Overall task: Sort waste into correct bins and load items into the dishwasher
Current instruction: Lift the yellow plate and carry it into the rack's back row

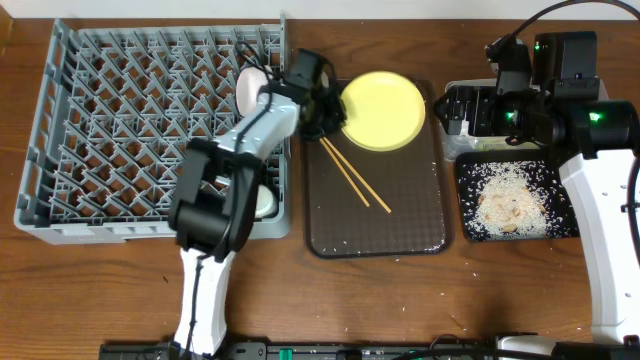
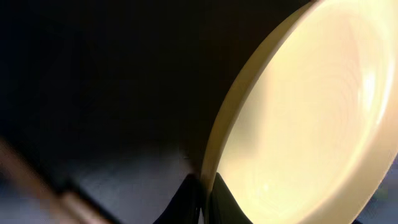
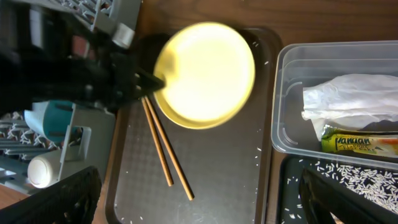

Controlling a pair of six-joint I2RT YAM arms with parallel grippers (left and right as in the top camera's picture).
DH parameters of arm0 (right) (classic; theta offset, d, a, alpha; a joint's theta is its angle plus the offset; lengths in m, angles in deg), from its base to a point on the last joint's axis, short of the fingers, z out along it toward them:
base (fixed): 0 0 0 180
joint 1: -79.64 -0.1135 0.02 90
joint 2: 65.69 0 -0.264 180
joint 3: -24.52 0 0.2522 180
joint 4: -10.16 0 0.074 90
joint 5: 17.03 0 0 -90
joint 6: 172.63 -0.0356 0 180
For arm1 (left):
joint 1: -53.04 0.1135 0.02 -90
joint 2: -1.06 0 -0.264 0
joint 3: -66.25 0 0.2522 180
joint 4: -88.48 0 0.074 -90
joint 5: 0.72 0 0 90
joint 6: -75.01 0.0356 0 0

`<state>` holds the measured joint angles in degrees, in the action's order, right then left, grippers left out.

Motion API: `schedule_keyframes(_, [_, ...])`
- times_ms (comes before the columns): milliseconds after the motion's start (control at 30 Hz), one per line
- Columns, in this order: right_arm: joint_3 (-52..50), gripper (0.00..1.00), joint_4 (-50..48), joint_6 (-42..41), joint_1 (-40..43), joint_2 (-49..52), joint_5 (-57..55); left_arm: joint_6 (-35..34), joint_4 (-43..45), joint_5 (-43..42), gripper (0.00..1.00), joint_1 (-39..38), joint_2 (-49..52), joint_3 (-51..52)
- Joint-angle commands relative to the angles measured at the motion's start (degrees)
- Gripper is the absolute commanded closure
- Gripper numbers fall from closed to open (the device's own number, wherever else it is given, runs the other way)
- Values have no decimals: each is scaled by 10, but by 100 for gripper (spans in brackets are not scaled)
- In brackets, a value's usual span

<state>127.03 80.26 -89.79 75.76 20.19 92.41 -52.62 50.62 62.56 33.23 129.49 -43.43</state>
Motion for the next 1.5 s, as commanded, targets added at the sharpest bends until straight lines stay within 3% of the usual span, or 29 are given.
schedule_keyframes(0, [0,1,1,0,0,3,-2,18,2,-12,92,12,-75,-3])
schedule_keyframes(300, [0,1,1,0,0,3,-2,68,-28,21,93,56,-180,-3])
schedule_keyframes(600, [0,1,1,0,0,3,-2,124,-104,206,93,130,-276,-3])
schedule_keyframes(800, [0,1,1,0,0,3,-1,214,-125,405,93,153,-317,-3])
schedule_keyframes(967, [0,1,1,0,-1,3,-1,283,-130,538,92,153,-315,-3])
schedule_keyframes(1100, [0,1,1,0,0,3,-2,297,-132,626,93,153,-303,-2])
schedule_keyframes(1467, [0,1,1,0,0,3,-1,306,-123,699,93,153,-242,0])
